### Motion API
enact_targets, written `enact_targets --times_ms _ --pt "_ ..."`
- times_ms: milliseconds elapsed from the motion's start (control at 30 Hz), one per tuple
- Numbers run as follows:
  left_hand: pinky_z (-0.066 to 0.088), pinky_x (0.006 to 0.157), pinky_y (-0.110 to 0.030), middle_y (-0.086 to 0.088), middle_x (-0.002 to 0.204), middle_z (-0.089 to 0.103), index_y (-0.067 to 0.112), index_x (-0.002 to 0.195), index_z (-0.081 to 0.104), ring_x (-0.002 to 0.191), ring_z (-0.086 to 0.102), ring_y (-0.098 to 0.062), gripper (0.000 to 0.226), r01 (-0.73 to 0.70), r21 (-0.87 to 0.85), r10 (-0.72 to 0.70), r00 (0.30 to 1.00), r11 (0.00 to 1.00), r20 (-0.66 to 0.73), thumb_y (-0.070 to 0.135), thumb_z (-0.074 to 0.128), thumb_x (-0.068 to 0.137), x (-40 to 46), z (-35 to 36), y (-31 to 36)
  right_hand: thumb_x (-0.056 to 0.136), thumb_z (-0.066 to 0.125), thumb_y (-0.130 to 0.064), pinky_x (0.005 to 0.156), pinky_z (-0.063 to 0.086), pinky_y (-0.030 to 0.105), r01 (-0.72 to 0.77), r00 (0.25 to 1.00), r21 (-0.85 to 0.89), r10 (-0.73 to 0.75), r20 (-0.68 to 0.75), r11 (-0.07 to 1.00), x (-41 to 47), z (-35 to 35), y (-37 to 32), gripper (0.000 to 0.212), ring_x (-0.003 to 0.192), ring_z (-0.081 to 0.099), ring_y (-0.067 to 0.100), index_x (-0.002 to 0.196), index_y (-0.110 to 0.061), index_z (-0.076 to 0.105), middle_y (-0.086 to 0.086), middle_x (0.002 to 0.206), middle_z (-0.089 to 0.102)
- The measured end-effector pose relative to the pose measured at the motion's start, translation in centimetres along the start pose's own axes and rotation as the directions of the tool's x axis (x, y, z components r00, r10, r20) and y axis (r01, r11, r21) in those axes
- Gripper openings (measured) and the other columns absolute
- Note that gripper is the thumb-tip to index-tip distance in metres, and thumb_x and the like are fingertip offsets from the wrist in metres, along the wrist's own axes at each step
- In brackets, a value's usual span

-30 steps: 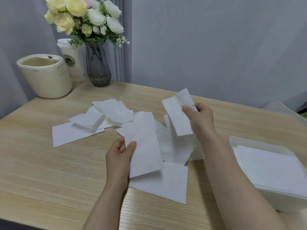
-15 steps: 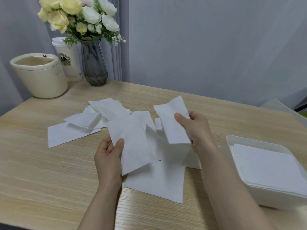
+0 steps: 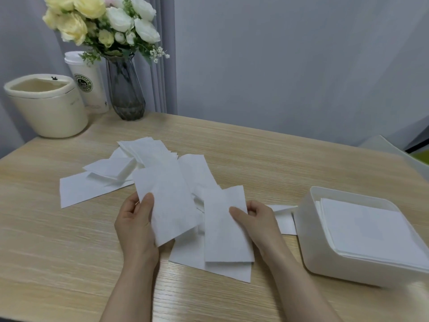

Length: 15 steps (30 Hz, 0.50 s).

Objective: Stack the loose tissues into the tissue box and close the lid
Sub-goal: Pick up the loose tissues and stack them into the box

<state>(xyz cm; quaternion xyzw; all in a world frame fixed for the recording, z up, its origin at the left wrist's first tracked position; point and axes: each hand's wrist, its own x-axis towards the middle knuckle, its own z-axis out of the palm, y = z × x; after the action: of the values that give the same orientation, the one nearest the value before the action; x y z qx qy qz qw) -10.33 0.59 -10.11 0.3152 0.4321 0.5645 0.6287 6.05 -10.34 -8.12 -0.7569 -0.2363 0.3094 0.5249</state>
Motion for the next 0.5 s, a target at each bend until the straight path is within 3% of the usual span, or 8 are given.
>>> enact_targets --times_ms 100,233,367,500 --pt "0.052 0.067 -0.028 0.002 0.085 0.072 0.013 0.101 0.066 0.074 0.065 -0.012 0.011 0.052 -0.006 -0.052 0.996 0.999 0.069 0.008 0.061 0.093 0.0 0.1 0.1 0.083 0.073 -0.018 0.071 0.052 0.035 -0.01 0.999 0.023 0.009 0.046 1.0 -0.5 -0.7 0.1 0.012 0.08 0.07 0.025 0.08 -0.007 0.069 0.007 0.081 0.074" --pt "0.05 0.059 -0.022 0.004 0.069 0.071 0.013 0.094 0.067 0.062 0.063 -0.009 0.012 0.034 0.146 -0.066 0.973 0.989 0.22 0.004 0.06 0.093 -0.9 0.6 -0.3 0.087 0.069 -0.018 0.05 0.043 0.016 0.036 0.997 0.108 -0.043 0.063 0.994 -1.1 -1.4 -0.5 0.017 0.058 0.063 0.011 0.079 -0.003 0.07 0.002 0.067 0.071" --pt "0.04 0.059 -0.027 -0.007 0.066 0.057 0.018 0.087 0.069 0.062 0.052 -0.016 0.017 -0.004 0.229 -0.059 0.962 0.973 0.265 0.004 0.062 0.092 -1.1 0.8 -0.7 0.094 0.059 -0.013 0.064 0.053 0.024 0.086 0.996 0.187 -0.083 -0.022 0.979 -1.5 -1.9 -1.0 0.012 0.075 0.071 0.013 0.093 -0.012 0.071 -0.001 0.082 0.076" --pt "0.037 0.057 -0.027 -0.001 0.058 0.05 0.019 0.084 0.068 0.055 0.046 -0.013 0.019 0.015 0.226 -0.075 0.963 0.974 0.258 0.004 0.061 0.092 -0.9 0.8 -1.0 0.095 0.054 -0.008 0.055 0.051 0.019 0.137 0.991 0.233 -0.129 -0.046 0.963 -1.6 -2.5 -1.8 0.016 0.069 0.069 0.006 0.098 -0.017 0.067 -0.005 0.078 0.075"
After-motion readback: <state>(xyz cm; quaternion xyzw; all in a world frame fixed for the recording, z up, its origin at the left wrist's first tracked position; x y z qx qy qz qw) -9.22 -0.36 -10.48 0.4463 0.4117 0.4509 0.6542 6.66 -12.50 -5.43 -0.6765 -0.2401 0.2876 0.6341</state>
